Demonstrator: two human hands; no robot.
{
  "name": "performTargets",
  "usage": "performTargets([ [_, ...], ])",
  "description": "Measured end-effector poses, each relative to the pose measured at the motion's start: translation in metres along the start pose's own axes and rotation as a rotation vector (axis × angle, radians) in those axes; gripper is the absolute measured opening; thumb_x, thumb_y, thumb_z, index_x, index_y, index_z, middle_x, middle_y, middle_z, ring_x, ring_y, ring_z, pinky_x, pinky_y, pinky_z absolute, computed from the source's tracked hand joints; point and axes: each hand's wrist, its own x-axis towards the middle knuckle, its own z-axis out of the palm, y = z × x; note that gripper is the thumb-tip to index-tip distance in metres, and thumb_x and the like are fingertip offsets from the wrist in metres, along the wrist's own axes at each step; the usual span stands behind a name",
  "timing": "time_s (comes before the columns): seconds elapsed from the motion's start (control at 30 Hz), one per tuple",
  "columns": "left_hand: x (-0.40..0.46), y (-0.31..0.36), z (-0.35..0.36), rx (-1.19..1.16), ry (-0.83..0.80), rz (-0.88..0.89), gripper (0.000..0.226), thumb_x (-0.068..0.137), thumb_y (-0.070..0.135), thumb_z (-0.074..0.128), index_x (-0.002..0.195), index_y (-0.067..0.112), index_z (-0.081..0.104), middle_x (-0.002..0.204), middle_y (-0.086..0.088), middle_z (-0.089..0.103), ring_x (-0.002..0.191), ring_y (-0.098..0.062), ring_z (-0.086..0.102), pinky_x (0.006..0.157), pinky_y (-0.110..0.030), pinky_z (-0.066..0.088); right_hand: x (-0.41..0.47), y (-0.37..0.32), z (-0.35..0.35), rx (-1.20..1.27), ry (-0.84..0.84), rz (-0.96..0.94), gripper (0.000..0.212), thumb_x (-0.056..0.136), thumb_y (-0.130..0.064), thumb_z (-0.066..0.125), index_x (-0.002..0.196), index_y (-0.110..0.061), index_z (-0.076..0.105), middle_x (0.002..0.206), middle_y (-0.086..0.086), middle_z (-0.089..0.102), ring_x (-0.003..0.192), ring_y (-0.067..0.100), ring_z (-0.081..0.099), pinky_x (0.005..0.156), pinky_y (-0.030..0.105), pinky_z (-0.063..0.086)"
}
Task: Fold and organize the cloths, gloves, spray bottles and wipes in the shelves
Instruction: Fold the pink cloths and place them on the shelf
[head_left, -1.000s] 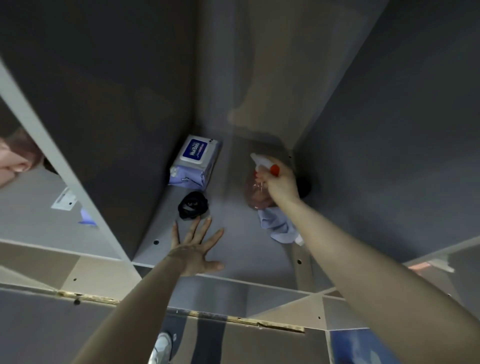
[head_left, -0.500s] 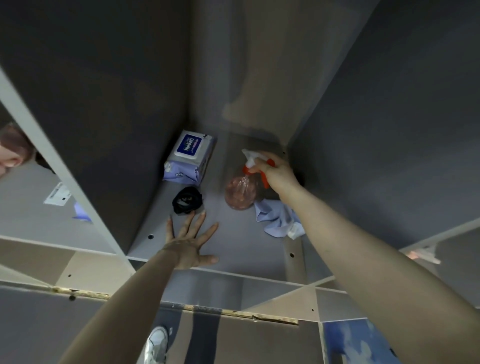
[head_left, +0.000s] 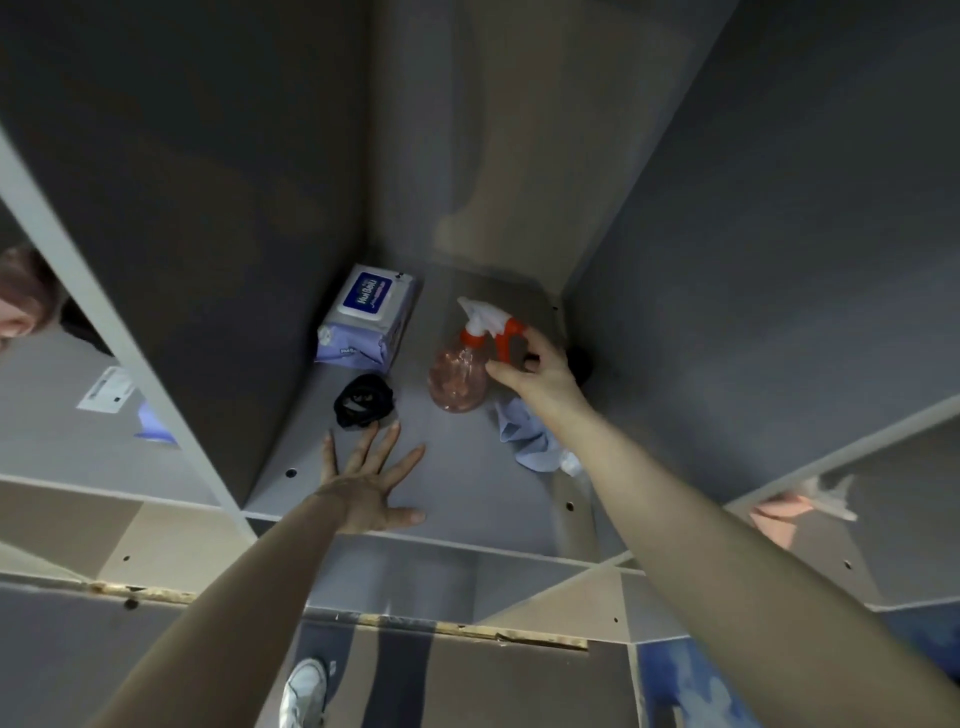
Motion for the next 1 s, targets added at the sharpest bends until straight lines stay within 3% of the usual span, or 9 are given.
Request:
performTargets([
  [0.1, -0.004, 0.004, -0.002, 0.017, 0.042, -0.034, 0.089, 0.078, 0.083, 0.03, 0.143, 0.05, -0.02, 0.153, 0.007, -0.035, 0.142, -0.021, -0.03, 0.107, -0.066, -0.019, -0.042, 0.014, -0.001, -0.004, -0.011, 0.053, 0.069, 0.085, -0.017, 0.07, 0.145, -0.02, 0.037, 0.143, 0.009, 0.04, 0.126, 0.019, 0.046, 0.106, 0.038, 0.041],
  [0.2, -0.016, 0.024, -0.016, 0.144, 0.059, -0.094, 0.087, 0.083, 0.076, 0.035, 0.149, 0.042, -0.01, 0.16, -0.001, -0.018, 0.148, -0.028, -0.012, 0.11, -0.067, -0.005, -0.09, 0.038, -0.006, -0.318, -0.065, 0.007, 0.072, 0.083, -0.024, 0.071, 0.145, -0.024, 0.035, 0.133, 0.003, 0.044, 0.127, 0.02, 0.042, 0.107, 0.033, 0.036],
  [0.27, -0.031, 0.047, -0.026, 0.179, 0.126, -0.099, 0.081, 0.088, 0.061, 0.045, 0.152, 0.034, 0.001, 0.161, -0.007, -0.002, 0.147, -0.031, 0.004, 0.113, -0.064, 0.004, -0.121, 0.048, -0.012, -0.415, -0.1, -0.101, 0.074, 0.082, -0.027, 0.071, 0.146, -0.022, 0.034, 0.136, 0.008, 0.044, 0.13, 0.026, 0.039, 0.108, 0.04, 0.034],
  [0.4, -0.07, 0.096, -0.05, -0.094, 0.409, 0.029, 0.077, 0.09, 0.049, 0.052, 0.152, 0.031, 0.01, 0.162, 0.0, 0.002, 0.147, -0.017, 0.011, 0.117, -0.051, 0.011, -0.171, 0.048, -0.045, -0.268, -0.071, -0.132, 0.069, 0.088, -0.023, 0.067, 0.146, -0.029, 0.031, 0.133, -0.008, 0.041, 0.134, 0.014, 0.035, 0.111, 0.028, 0.029],
  [0.5, -0.099, 0.134, -0.068, -0.264, 0.531, 0.162, 0.075, 0.087, 0.049, 0.059, 0.15, 0.034, 0.021, 0.161, 0.003, 0.007, 0.143, -0.02, 0.026, 0.116, -0.045, 0.015, -0.203, 0.052, -0.085, -0.19, 0.043, -0.137, 0.067, 0.087, -0.023, 0.068, 0.142, -0.038, 0.033, 0.135, -0.006, 0.044, 0.13, 0.003, 0.038, 0.11, 0.024, 0.032],
  [0.63, -0.118, 0.189, -0.077, -0.348, 0.493, 0.366, 0.069, 0.084, 0.039, 0.069, 0.145, 0.031, 0.038, 0.16, 0.0, 0.014, 0.142, -0.023, 0.03, 0.111, -0.038, 0.03, -0.238, 0.053, -0.153, -0.09, 0.228, -0.145, 0.061, 0.086, -0.013, 0.069, 0.127, -0.049, 0.041, 0.125, -0.015, 0.049, 0.114, -0.016, 0.045, 0.099, 0.008, 0.035],
  [0.73, -0.125, 0.237, -0.075, -0.416, 0.387, 0.54, 0.06, 0.087, 0.034, 0.067, 0.141, 0.032, 0.043, 0.155, 0.007, 0.026, 0.143, -0.014, 0.028, 0.115, -0.028, 0.023, -0.262, 0.059, -0.201, -0.083, 0.327, -0.066, 0.056, 0.086, -0.014, 0.069, 0.127, -0.044, 0.046, 0.129, -0.008, 0.049, 0.121, 0.005, 0.047, 0.105, 0.025, 0.037],
  [0.87, -0.123, 0.296, -0.066, -0.368, 0.218, 0.79, 0.053, 0.091, 0.037, 0.06, 0.139, 0.044, 0.04, 0.14, 0.031, 0.024, 0.129, 0.011, 0.026, 0.112, -0.018, 0.023, -0.275, 0.077, -0.245, -0.049, 0.441, 0.012, 0.054, 0.086, -0.017, 0.069, 0.127, -0.044, 0.049, 0.127, -0.004, 0.052, 0.114, 0.008, 0.052, 0.104, 0.035, 0.042],
  [1.0, -0.099, 0.335, -0.069, -0.33, 0.227, 0.777, 0.056, 0.091, 0.044, 0.057, 0.142, 0.048, 0.033, 0.15, 0.029, 0.023, 0.135, 0.005, 0.031, 0.104, -0.014, 0.025, -0.278, 0.096, -0.273, -0.006, 0.531, 0.072, 0.053, 0.085, -0.016, 0.069, 0.13, -0.039, 0.052, 0.129, -0.004, 0.051, 0.113, 0.007, 0.052, 0.1, 0.03, 0.044],
])
